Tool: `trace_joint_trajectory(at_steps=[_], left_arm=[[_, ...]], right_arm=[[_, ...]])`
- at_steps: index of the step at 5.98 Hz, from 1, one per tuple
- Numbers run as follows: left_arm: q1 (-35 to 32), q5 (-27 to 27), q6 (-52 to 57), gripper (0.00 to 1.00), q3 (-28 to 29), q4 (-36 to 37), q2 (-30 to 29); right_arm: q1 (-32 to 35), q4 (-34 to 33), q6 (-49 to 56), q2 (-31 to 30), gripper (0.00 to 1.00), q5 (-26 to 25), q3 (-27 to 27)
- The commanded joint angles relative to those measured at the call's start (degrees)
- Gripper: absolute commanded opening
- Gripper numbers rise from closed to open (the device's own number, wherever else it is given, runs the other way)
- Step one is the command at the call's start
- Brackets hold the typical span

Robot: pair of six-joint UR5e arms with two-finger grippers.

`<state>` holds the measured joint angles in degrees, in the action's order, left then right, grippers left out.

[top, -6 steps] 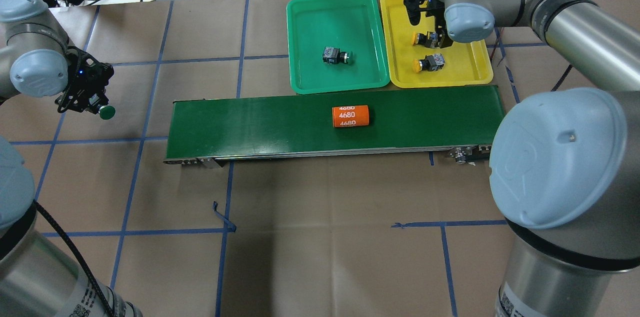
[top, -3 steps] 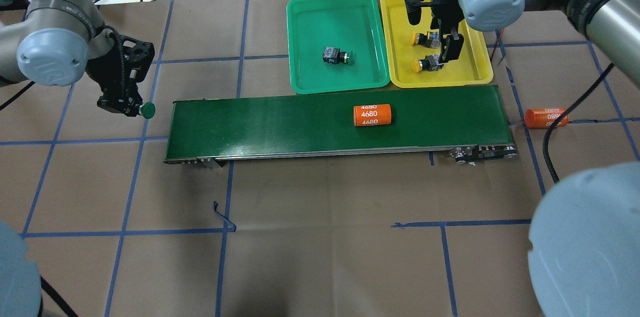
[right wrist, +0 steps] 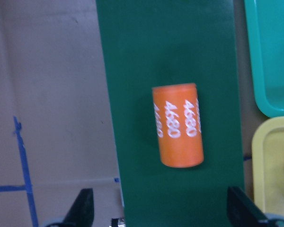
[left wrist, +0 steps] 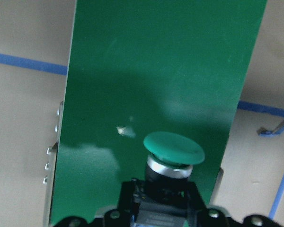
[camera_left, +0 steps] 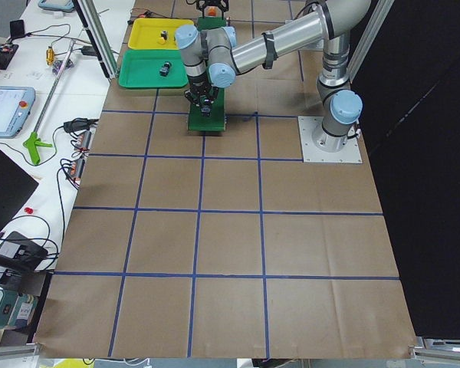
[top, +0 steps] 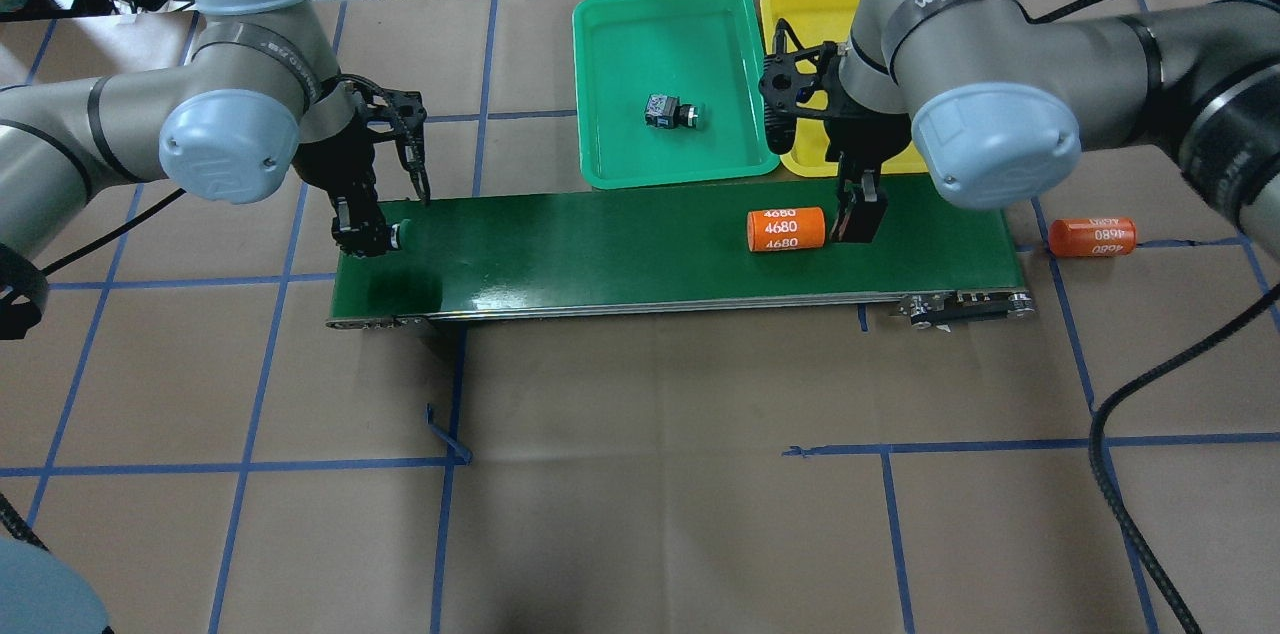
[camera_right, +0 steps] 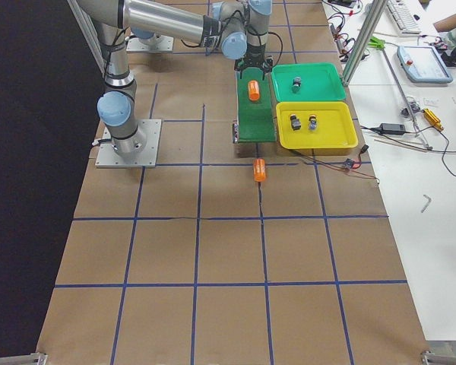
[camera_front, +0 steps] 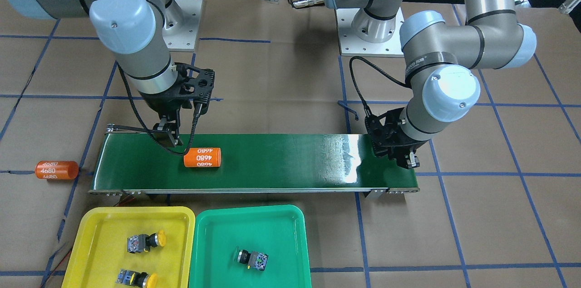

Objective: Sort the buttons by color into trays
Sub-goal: 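Place the green button on the belt while right gripper pushes the orange cylinder off, then raise the left gripper away while right gripper moves over the green button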

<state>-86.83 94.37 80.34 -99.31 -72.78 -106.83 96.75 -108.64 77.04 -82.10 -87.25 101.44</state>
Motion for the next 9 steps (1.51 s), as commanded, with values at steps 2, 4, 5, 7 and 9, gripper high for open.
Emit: trace_joint_trajectory(at_steps=[2, 4, 5, 7, 9], left_arm=[[-1.3, -0.2, -2.6, 0.98, -1.1, 3.3, -1.7], [-2.4, -0.7, -19.4, 0.98, 0.3, 0.6, 1.9], [-3.2, -0.9, -32.2, 0.98, 0.4, -2.0, 5.0], [-4.0, -4.5, -56.4, 0.98, 1.1, -8.4, 12.5], [-4.0, -5.7, -71.6, 0.99, 3.6, -13.6, 16.4]], right_arm=[[3.4, -0.9, 1.0, -0.4, 1.0, 3.0, 1.3], [2.9, -3.4, 6.5, 0.1, 1.0, 3.5, 1.0], [3.0, -3.8, 6.4, 0.2, 1.0, 5.1, 0.9], [3.0, -3.8, 5.6, 2.2, 1.0, 5.6, -1.3], [3.2, -4.1, 4.4, 2.9, 1.0, 5.6, -1.8]])
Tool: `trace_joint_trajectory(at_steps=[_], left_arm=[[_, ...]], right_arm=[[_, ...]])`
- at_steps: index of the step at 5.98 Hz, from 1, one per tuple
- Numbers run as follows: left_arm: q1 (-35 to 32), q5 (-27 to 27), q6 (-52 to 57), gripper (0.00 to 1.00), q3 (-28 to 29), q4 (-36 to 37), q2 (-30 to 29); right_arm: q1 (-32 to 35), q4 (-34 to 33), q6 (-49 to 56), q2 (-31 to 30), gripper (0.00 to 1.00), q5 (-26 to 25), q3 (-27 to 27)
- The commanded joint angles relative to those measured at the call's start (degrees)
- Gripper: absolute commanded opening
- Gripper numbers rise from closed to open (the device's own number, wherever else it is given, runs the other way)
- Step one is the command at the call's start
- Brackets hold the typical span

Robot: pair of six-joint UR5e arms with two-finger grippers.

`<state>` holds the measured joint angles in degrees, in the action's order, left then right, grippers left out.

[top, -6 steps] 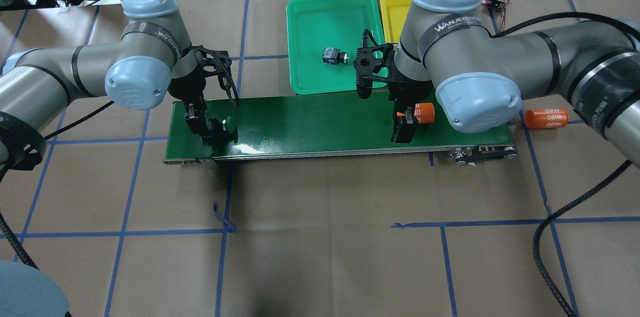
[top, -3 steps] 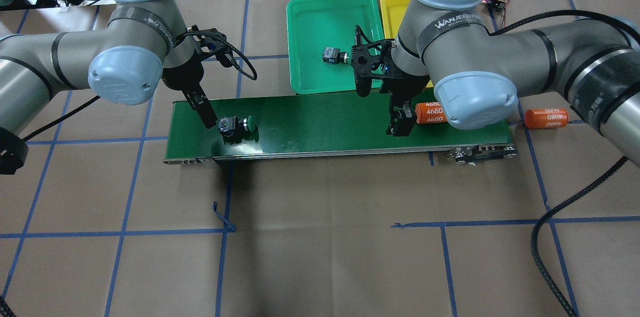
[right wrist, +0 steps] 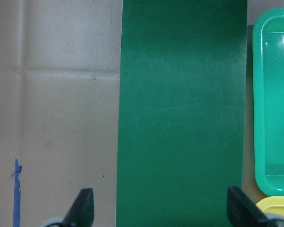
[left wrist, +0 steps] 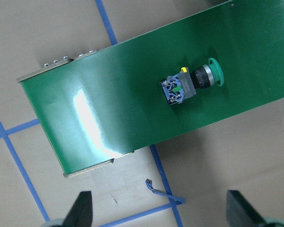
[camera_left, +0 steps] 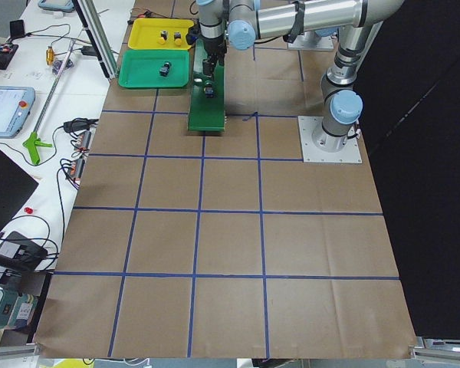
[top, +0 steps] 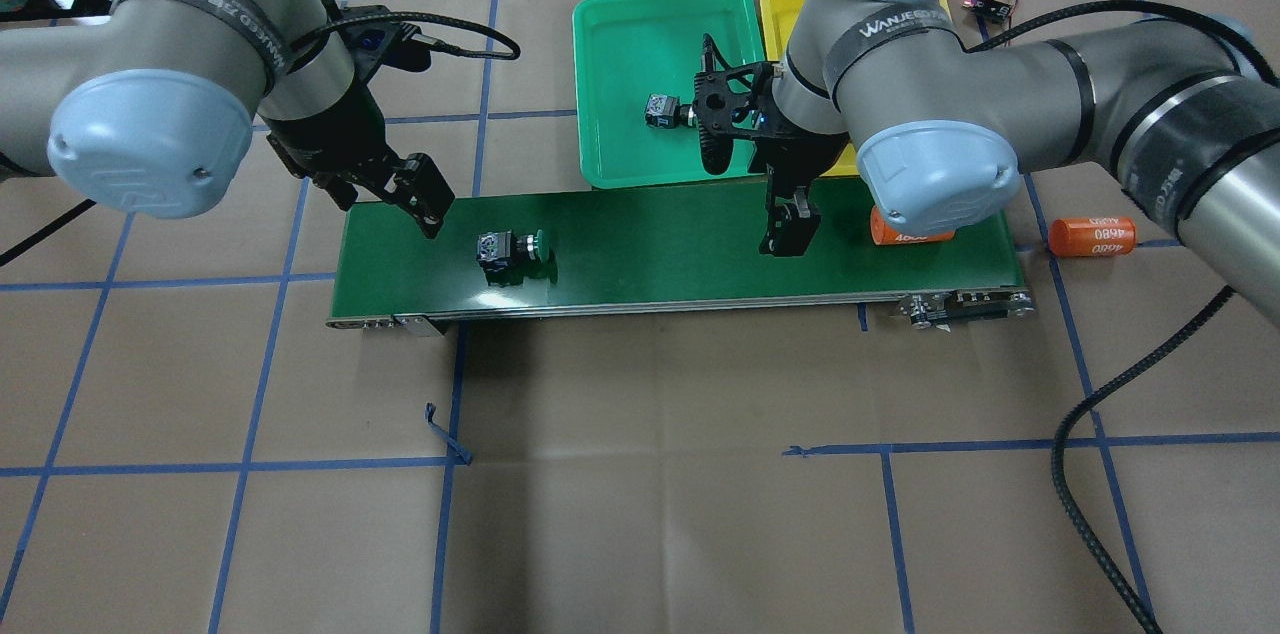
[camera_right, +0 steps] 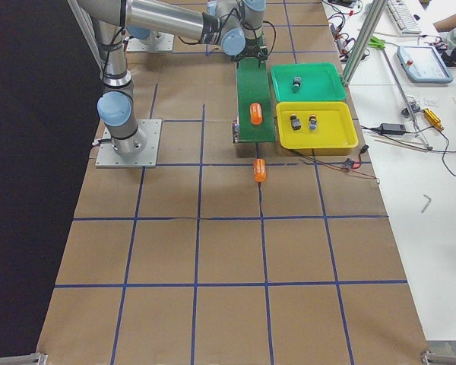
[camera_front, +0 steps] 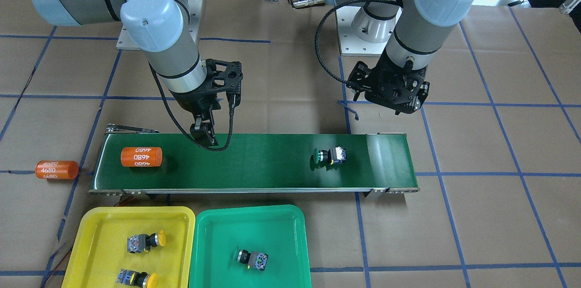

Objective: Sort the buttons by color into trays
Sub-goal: 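Raise the left gripper away while right gripper moves over the green button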

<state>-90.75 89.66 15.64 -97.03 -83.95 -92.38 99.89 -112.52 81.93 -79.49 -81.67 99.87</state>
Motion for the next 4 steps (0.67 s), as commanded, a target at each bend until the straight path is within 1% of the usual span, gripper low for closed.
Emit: trace_joint_trajectory(at_steps=[1, 2, 3, 4], left_arm=[[0.3, -1.5, -8.9, 0.99, 4.5, -4.5, 1.7], [0.6, -1.3, -9.9, 0.99, 9.1, -11.2, 1.9], [0.4, 0.2, -9.8, 0.99, 9.9, -12.8, 3.2], [0.9, 0.3, -10.2, 0.99, 10.3, -12.4, 2.9]], right_arm=[[0.6, -2.7, -3.1, 1.3, 1.0, 0.0, -0.2], [1.4, -6.7, -5.4, 4.1, 1.0, 0.0, -0.2], [4.1, -11.2, -10.7, 6.2, 1.0, 0.0, -0.4], [6.3, -12.7, -14.3, 8.8, 1.0, -0.1, -2.6]])
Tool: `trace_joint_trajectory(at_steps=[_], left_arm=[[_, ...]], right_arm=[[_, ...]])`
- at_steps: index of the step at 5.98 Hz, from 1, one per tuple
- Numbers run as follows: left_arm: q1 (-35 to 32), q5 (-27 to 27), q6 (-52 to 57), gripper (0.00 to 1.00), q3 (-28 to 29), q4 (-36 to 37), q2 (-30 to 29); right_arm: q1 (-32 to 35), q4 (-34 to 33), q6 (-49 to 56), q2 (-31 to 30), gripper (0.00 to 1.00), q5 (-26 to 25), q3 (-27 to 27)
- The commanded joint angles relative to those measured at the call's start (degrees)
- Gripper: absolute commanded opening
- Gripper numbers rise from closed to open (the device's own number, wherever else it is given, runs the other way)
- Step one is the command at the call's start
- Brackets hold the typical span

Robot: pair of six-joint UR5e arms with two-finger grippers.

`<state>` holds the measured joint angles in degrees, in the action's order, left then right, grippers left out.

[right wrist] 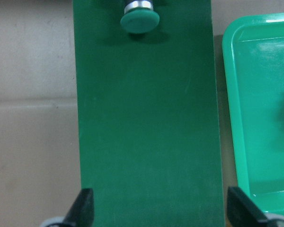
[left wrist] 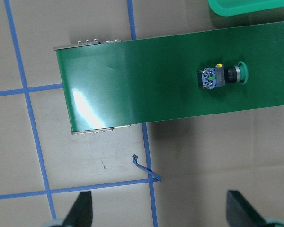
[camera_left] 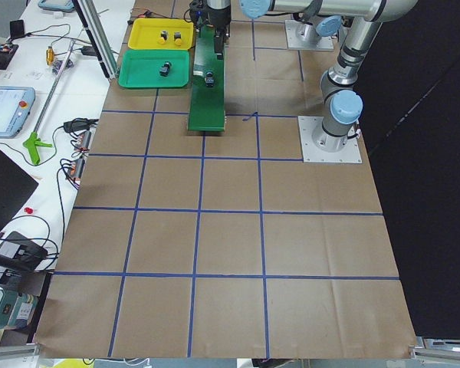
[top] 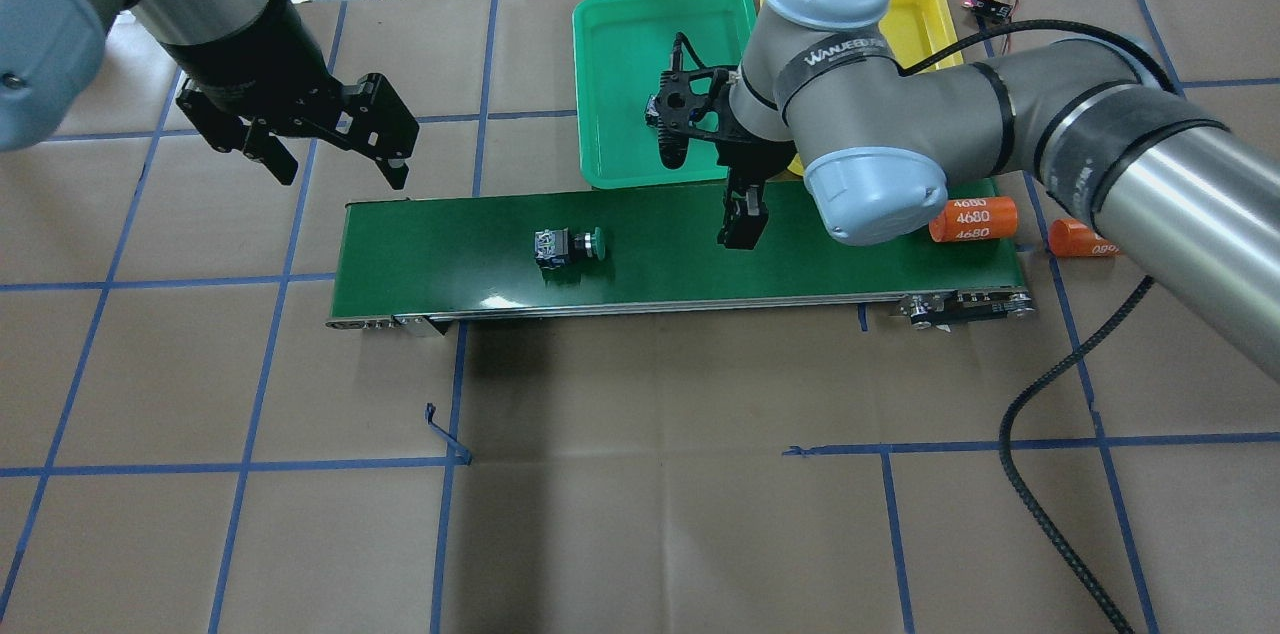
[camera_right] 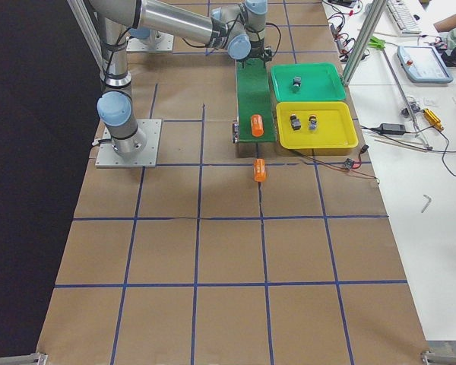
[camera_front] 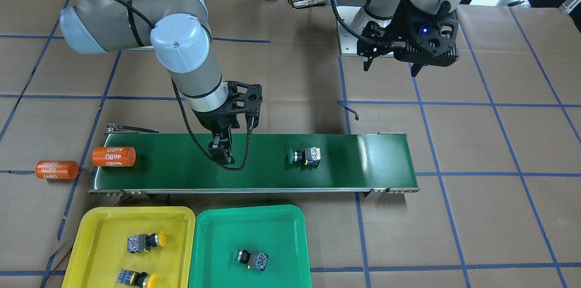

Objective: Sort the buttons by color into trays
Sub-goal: 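Raise the left gripper away while right gripper moves over the green button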

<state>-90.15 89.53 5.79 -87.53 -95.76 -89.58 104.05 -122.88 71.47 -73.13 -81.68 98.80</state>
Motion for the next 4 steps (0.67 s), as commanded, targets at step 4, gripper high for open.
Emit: trace_joint_trajectory(at_steps=[4], left_arm=[[0.3, 0.5, 0.8, 0.99, -4.8, 7.0, 2.0]], right_arm=[[8.0, -2.5, -12.2, 8.5, 1.0, -4.6, -4.7]])
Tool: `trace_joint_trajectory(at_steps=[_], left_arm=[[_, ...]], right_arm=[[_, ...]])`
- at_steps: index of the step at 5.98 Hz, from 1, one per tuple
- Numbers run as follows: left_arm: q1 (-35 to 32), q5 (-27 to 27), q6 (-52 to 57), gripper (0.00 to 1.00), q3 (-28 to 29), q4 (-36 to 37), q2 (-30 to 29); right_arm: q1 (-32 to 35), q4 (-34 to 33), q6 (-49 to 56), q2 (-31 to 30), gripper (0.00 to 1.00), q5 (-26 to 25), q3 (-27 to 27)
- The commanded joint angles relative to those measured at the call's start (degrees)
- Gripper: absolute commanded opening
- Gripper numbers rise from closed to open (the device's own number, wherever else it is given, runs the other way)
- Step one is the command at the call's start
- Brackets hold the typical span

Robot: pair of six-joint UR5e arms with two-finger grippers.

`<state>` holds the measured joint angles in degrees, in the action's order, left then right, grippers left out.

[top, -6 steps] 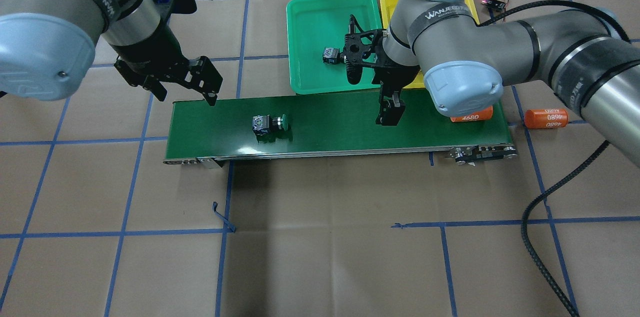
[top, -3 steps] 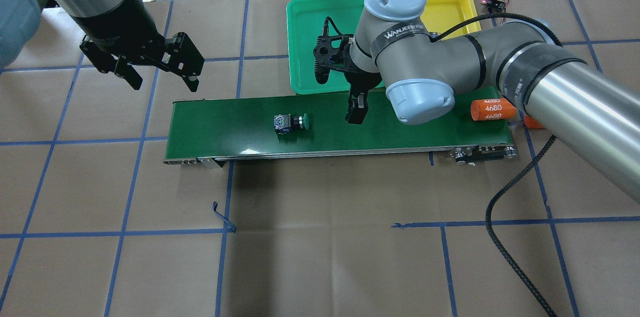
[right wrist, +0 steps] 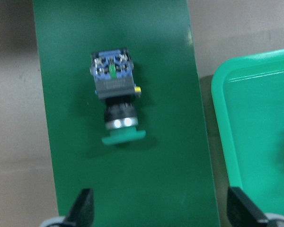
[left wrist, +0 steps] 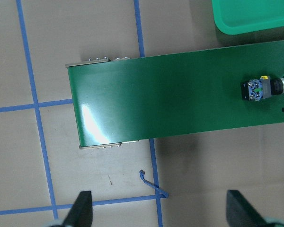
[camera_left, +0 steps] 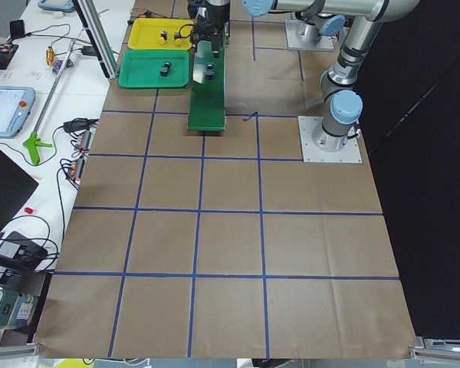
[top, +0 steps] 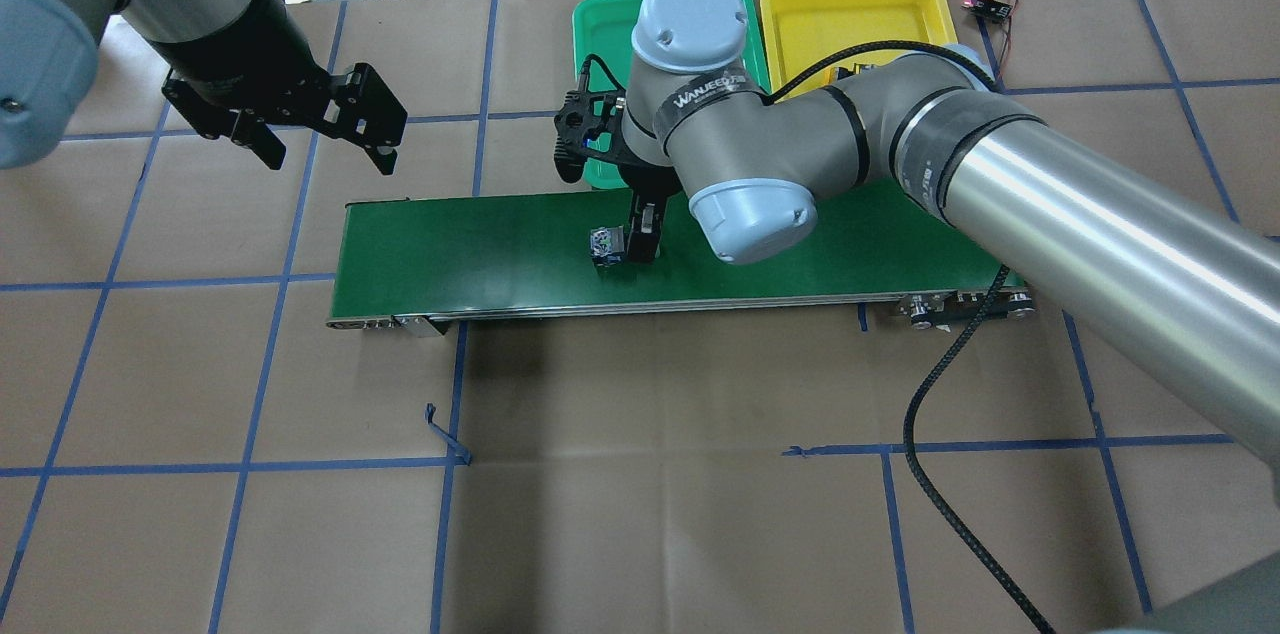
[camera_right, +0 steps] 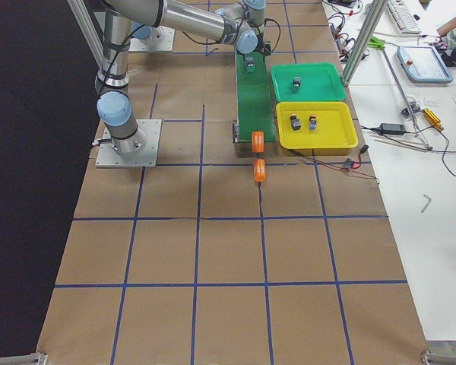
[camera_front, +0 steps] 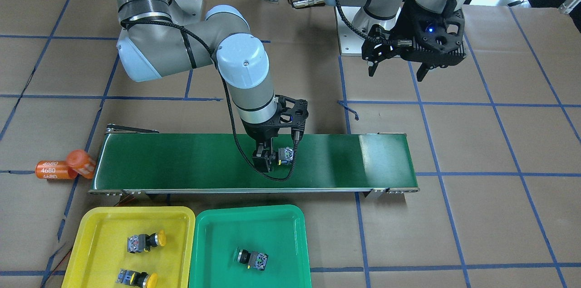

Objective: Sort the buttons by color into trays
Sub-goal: 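Grasp the green button on the belt with the right gripper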

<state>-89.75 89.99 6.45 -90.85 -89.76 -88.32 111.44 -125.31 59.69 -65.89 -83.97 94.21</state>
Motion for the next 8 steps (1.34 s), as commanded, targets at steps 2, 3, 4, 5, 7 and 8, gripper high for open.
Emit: trace_joint_trajectory(at_steps=[2, 3, 4, 5, 7, 8], left_arm=[[0.1, 0.1, 0.1, 0.99, -1.8, 1.1, 0.9], [-0.1, 0.0, 0.1, 0.99, -1.9, 1.1, 0.9], [0.0, 0.0, 0.1, 0.99, -1.9, 1.1, 0.9], [0.1, 0.0, 0.1, 0.99, -1.9, 1.1, 0.9], [0.2, -0.1, 0.1, 0.99, -1.9, 1.1, 0.9], [0.2, -0.1, 0.1, 0.99, -1.8, 1.1, 0.9]], right_arm=[[0.0, 0.6, 6.4, 2.2, 1.0, -5.6, 0.5], [-0.8, 1.2, 6.6, 1.8, 1.0, -7.6, 0.7], [-2.2, 1.2, 6.7, 1.6, 0.99, -8.1, 2.4], [-5.0, 0.8, 6.8, 0.5, 0.95, -8.1, 4.8], [-7.0, 1.3, 10.0, -2.0, 0.63, -8.3, 6.8], [-8.1, 1.5, 11.9, -2.7, 0.35, -11.5, 6.9]])
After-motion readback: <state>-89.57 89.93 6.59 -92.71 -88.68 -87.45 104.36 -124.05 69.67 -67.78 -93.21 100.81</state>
